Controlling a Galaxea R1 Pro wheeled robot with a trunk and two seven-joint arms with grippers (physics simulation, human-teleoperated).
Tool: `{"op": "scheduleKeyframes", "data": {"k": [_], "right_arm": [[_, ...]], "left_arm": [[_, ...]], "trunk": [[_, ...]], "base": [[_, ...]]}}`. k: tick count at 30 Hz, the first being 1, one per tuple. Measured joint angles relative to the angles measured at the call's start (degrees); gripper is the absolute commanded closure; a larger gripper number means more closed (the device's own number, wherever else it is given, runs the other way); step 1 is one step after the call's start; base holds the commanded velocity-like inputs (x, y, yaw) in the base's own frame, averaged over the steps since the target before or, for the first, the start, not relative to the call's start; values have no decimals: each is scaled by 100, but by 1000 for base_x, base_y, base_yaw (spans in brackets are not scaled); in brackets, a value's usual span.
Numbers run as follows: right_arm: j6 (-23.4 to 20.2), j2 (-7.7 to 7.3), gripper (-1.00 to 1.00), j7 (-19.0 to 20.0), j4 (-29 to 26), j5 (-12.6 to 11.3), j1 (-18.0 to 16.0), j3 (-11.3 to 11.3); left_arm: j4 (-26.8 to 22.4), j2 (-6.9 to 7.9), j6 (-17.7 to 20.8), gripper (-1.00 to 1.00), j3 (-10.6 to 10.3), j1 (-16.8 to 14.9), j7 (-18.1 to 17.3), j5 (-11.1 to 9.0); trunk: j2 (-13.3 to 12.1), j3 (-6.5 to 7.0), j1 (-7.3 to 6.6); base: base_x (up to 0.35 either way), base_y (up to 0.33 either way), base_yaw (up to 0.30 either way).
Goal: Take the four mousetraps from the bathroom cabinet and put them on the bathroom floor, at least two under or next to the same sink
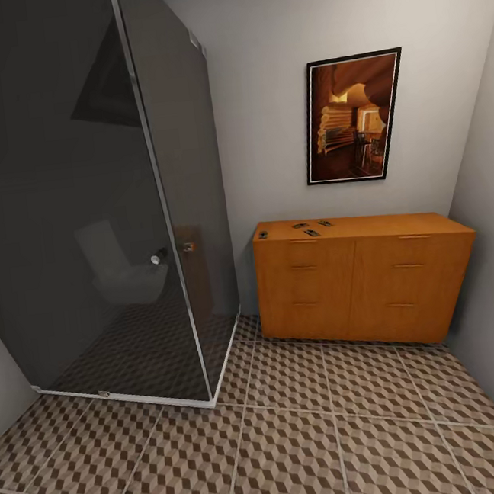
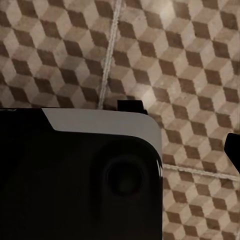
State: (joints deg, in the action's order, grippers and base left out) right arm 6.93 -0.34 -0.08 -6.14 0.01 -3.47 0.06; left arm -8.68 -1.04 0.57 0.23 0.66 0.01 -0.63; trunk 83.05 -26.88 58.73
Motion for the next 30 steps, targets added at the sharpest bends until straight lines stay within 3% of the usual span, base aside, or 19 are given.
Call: {"op": "scheduleKeyframes", "data": {"k": [23, 30], "right_arm": [[8, 1, -100, -12, -73, 15, -1, 28], [9, 13, -100, -11, -71, 8, -1, 21]], "left_arm": [[-84, -36, 2, -100, -11, 1, -16, 8], [-76, -53, 7, -100, -14, 0, -24, 7]], "trunk": [[0, 0, 0], [0, 0, 0]], "base": [[0, 0, -1], [0, 0, -149]]}}
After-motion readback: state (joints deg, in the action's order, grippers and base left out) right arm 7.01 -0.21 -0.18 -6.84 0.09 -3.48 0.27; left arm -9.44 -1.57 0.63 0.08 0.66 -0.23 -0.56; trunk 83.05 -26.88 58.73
